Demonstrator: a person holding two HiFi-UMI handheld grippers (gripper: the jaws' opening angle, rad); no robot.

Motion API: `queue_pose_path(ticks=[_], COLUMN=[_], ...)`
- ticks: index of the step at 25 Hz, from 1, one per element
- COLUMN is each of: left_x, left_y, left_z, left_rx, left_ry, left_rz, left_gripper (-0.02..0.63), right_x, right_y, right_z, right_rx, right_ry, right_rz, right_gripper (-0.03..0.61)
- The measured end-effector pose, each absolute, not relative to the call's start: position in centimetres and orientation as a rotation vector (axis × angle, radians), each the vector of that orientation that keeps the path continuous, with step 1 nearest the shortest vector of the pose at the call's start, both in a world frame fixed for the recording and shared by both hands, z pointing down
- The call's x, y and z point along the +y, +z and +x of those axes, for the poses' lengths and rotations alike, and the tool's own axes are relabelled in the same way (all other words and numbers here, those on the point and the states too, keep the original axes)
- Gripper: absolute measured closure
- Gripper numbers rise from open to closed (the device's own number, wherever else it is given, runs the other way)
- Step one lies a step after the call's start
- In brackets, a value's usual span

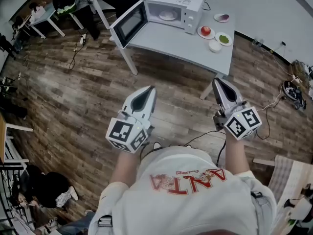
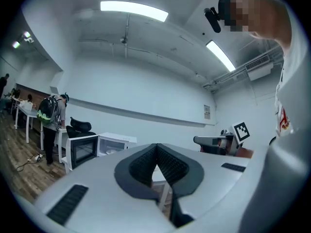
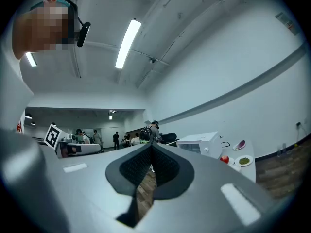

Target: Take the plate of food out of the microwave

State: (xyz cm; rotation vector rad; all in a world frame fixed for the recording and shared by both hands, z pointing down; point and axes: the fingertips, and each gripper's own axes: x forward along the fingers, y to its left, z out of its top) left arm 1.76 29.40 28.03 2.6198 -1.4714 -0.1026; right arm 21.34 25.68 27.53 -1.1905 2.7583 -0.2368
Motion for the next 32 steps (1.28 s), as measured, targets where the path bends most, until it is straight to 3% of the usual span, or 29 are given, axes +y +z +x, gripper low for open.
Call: queue_pose_path(ticks=[9,32], left_x=[30.7,32.6], left_y=[28.5,32.1], left_z=[-0.5,-14.6], left_rx=[-1.509,-1.53], left_ry=[-0.121,-0.142], left_rz=[2.575,2.505], left_gripper=[0.604,0.604], right_x=[25.8,26.6], right_y=[28.5,31.1], right_z=[20.8,5.1], right_rx=[2.676,2.821], right_ry=[-0.419,-0.52], right_rz=[-1.161,-1.093], right_gripper=[0.575,0.575])
